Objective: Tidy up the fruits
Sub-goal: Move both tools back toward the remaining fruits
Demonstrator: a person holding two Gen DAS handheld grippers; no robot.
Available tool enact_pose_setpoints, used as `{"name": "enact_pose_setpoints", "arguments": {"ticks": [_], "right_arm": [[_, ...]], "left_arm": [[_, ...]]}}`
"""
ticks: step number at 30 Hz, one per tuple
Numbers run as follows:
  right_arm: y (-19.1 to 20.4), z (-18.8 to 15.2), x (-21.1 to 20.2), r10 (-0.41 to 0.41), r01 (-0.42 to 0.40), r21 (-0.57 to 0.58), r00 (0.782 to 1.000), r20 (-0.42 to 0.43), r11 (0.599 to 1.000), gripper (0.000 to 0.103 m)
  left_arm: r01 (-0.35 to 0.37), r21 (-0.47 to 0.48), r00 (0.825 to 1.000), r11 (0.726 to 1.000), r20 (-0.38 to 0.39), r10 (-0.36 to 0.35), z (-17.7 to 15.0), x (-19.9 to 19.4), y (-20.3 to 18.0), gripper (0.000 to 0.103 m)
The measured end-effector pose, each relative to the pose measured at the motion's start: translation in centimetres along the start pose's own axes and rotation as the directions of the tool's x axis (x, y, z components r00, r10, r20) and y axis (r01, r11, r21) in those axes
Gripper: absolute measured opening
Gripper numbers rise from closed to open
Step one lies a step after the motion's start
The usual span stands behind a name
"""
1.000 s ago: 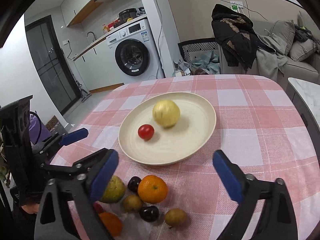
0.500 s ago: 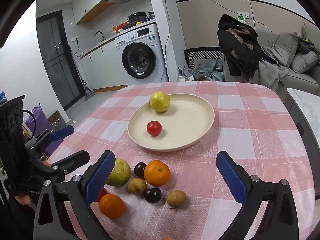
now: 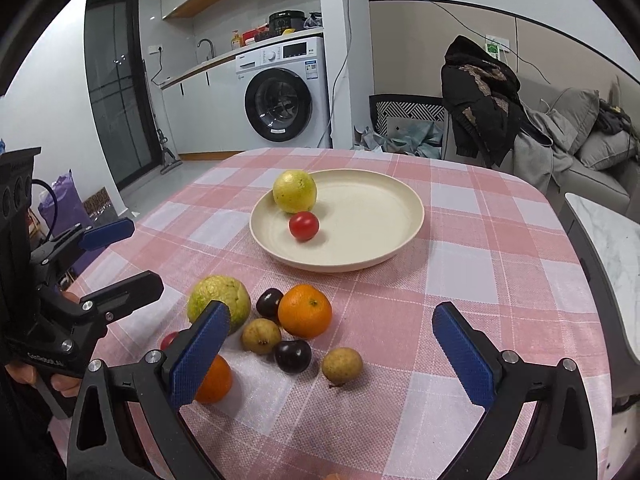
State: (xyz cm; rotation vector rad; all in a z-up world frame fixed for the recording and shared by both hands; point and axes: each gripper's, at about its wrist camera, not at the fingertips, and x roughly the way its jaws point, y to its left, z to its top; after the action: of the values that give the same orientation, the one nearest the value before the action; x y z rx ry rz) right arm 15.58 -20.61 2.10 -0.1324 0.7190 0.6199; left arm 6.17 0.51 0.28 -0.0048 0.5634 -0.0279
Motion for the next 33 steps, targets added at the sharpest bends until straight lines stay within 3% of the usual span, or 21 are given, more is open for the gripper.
{"name": "enact_pose_setpoints", "arguments": {"ticks": [18, 33], "right_arm": [[-0.2, -0.6, 1.9, 0.005, -0.002, 0.031, 0.996, -0.086, 1.000, 0.103], [0.0, 1.0, 4.8, -0.006, 0.013, 0.040, 0.986, -0.169, 0.999, 0.102]], "left_arm": [[-0.020, 0.035, 0.999, 0.999, -0.048, 0.022, -0.2, 1.6, -1.1, 0.102], [-0.035, 0.036, 0.997, 0.999, -0.068, 0.037, -0.1, 2.4, -0.8, 0.102]]}}
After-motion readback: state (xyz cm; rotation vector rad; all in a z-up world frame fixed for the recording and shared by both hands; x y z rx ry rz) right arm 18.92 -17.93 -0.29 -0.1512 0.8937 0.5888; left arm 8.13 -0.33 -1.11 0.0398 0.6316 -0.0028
